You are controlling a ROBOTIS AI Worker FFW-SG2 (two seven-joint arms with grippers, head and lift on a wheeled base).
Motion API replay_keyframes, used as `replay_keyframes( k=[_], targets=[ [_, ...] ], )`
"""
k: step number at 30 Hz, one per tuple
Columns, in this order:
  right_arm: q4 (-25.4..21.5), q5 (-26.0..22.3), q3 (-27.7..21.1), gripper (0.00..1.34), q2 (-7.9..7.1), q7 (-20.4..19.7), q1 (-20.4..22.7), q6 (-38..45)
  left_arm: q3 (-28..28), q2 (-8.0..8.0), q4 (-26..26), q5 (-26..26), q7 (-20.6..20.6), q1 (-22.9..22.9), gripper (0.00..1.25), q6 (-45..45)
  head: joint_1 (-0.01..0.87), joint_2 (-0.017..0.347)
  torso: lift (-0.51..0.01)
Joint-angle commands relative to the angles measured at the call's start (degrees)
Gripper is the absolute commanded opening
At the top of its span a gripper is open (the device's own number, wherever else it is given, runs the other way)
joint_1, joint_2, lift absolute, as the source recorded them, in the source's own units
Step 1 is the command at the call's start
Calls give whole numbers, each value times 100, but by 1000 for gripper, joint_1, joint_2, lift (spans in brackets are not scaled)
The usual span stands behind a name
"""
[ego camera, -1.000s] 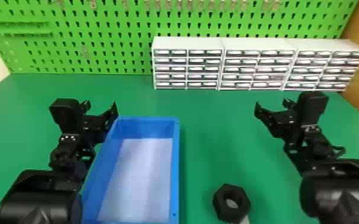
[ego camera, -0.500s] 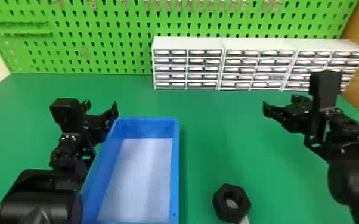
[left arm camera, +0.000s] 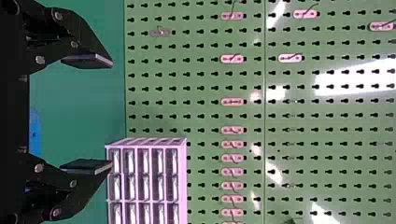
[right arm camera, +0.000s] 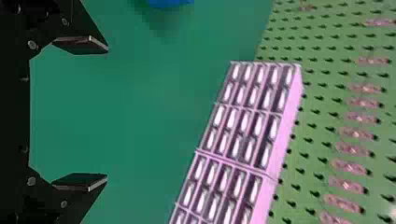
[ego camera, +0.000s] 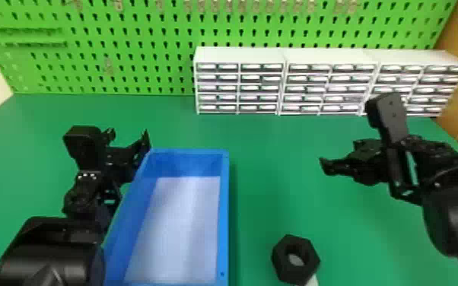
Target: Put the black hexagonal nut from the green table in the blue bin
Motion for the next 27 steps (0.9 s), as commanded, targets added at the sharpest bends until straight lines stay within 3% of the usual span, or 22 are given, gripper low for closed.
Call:
replay_keyframes(
  k=[1,5,18,27],
  targets=[
    [-125,-24,413,1031,-335,81,-115,398,17,8,0,-17,-3,14,762,-1,686,51,-96],
    [-142,-428,783,1031,-678,90,-185,565,26,8,0,-34,-3,14,762,7,686,51,-96],
    [-142,-1175,1635,1029,-1320,90,-396,1014,79,17,0,-105,-74,32,762,34,686,51,-96],
    [-142,-1254,1978,1029,-1478,354,-484,1269,96,17,0,-122,-91,32,762,43,686,51,-96]
  ],
)
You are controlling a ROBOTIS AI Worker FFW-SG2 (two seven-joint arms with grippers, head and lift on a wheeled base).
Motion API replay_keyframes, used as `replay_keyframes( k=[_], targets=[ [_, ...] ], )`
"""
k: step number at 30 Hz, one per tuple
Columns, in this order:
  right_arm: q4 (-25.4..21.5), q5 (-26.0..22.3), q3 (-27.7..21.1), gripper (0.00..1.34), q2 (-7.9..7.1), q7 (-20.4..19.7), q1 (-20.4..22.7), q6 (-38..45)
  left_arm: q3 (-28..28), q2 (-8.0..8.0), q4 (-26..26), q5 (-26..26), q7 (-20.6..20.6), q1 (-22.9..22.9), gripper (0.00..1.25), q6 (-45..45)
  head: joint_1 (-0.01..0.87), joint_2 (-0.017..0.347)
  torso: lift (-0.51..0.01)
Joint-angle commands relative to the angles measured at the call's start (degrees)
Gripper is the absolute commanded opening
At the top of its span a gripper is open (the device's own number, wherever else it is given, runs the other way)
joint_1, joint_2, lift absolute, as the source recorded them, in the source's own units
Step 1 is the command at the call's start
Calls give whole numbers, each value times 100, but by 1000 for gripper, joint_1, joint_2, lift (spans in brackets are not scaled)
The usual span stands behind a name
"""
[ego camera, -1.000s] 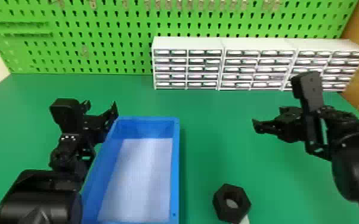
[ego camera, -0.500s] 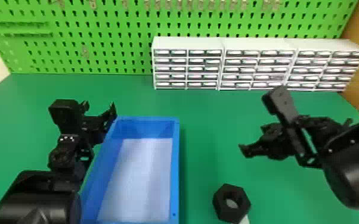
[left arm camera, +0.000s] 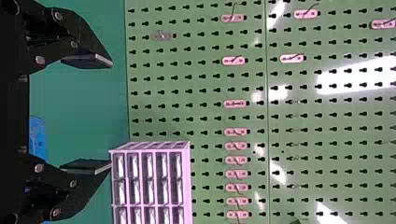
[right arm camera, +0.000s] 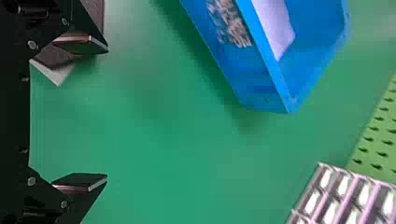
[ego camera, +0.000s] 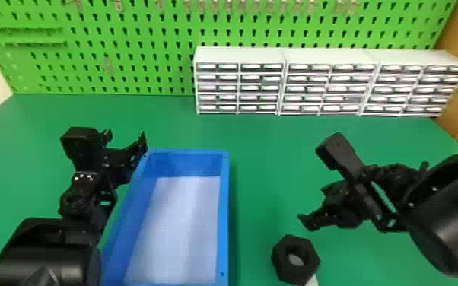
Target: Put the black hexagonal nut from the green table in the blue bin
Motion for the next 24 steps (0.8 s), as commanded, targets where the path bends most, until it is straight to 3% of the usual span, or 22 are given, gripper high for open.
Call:
replay_keyframes(
  k=[1,12,24],
  targets=[
    [0,-14,173,1029,-57,101,-21,101,3,0,0,-7,1,7,762,2,686,51,-96],
    [9,83,490,1031,-83,373,-161,356,20,0,0,-16,1,24,762,11,686,51,-96],
    [220,382,727,1031,31,540,-126,329,3,0,0,-16,1,33,762,11,686,51,-96]
  ],
)
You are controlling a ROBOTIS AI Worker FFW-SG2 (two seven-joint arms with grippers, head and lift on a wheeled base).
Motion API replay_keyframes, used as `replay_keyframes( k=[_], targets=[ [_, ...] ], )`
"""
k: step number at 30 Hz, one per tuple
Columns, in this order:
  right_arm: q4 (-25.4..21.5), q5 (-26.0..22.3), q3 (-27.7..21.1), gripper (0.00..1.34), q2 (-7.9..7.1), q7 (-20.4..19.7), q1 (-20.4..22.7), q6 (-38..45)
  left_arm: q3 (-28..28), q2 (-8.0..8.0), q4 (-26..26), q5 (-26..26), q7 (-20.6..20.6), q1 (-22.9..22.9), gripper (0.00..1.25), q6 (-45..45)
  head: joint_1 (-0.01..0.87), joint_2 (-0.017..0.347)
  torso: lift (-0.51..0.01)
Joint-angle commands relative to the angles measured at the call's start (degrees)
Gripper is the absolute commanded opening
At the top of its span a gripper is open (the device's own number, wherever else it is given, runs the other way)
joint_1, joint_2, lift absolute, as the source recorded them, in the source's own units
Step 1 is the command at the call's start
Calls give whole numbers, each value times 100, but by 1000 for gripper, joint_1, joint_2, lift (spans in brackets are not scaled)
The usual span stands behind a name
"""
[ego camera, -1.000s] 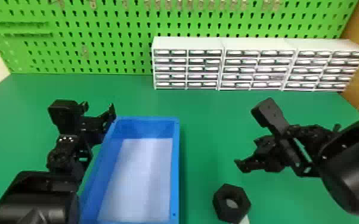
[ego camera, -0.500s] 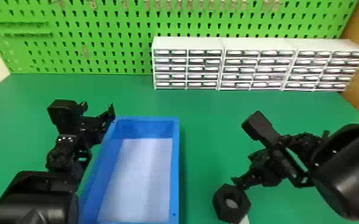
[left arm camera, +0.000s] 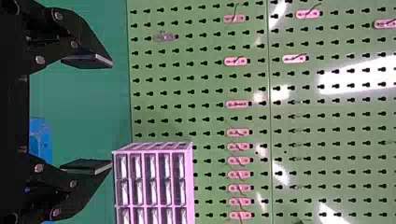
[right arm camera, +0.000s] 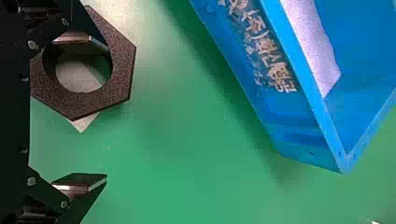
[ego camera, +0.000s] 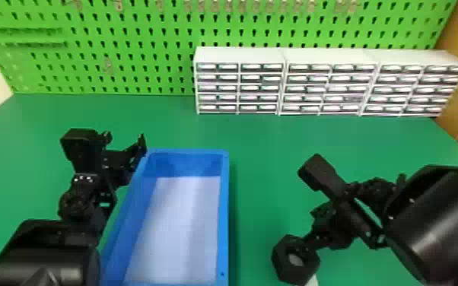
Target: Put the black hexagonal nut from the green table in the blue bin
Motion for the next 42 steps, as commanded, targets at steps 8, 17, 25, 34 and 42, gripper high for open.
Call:
replay_keyframes(
  k=[8,17,25,34,42],
  targets=[
    [324,432,173,1029,182,251,37,-157,-17,0,0,9,0,9,762,-1,686,51,-96],
    [517,555,260,1025,173,312,2,-245,-17,0,0,9,0,0,762,-1,686,51,-96],
    [578,617,252,1006,200,321,2,-315,-25,0,9,9,0,0,762,-1,686,51,-96],
    [658,599,340,844,173,330,-51,-324,-34,0,9,9,0,-18,762,-1,686,51,-96],
    [763,687,445,696,173,576,-103,-315,-34,0,18,9,0,-18,762,-1,686,51,-96]
  ],
)
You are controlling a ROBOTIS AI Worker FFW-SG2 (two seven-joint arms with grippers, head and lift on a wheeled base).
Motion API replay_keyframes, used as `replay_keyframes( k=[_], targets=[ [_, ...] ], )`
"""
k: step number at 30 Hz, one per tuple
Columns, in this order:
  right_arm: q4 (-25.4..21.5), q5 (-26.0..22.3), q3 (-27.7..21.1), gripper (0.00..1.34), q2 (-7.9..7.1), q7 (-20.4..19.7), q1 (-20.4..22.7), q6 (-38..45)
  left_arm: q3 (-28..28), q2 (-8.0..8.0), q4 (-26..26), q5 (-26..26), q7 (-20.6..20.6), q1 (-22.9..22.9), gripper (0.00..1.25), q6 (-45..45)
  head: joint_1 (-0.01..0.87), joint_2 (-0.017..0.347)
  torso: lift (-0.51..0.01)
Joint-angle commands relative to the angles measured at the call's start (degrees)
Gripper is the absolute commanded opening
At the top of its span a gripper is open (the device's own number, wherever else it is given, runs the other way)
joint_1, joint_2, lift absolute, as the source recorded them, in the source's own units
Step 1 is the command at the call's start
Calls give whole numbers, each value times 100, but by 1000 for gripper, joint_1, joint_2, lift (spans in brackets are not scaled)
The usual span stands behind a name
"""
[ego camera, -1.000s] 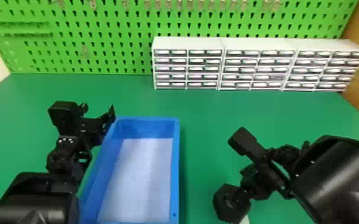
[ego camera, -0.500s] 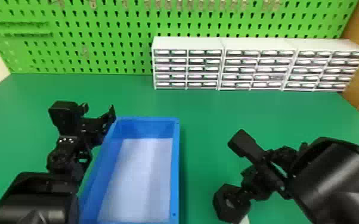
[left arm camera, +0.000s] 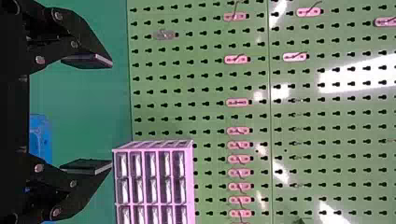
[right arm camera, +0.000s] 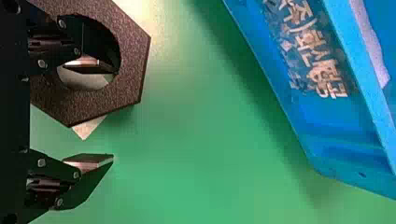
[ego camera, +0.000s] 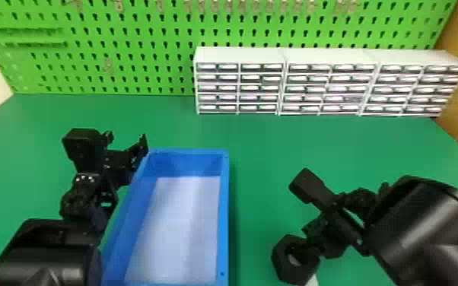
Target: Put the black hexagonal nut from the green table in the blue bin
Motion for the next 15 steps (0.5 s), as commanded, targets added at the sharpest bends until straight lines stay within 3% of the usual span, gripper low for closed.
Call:
replay_keyframes(
  k=[1,5,15],
  targets=[
    [59,152,74,661,0,137,-30,2,0,0,0,-9,0,0,762,0,686,51,-96],
    [59,266,48,511,9,208,-30,2,0,0,0,-9,0,0,762,0,686,51,-96],
    [-29,705,12,334,35,480,-39,37,0,0,0,-18,0,0,762,0,686,51,-96]
  ],
)
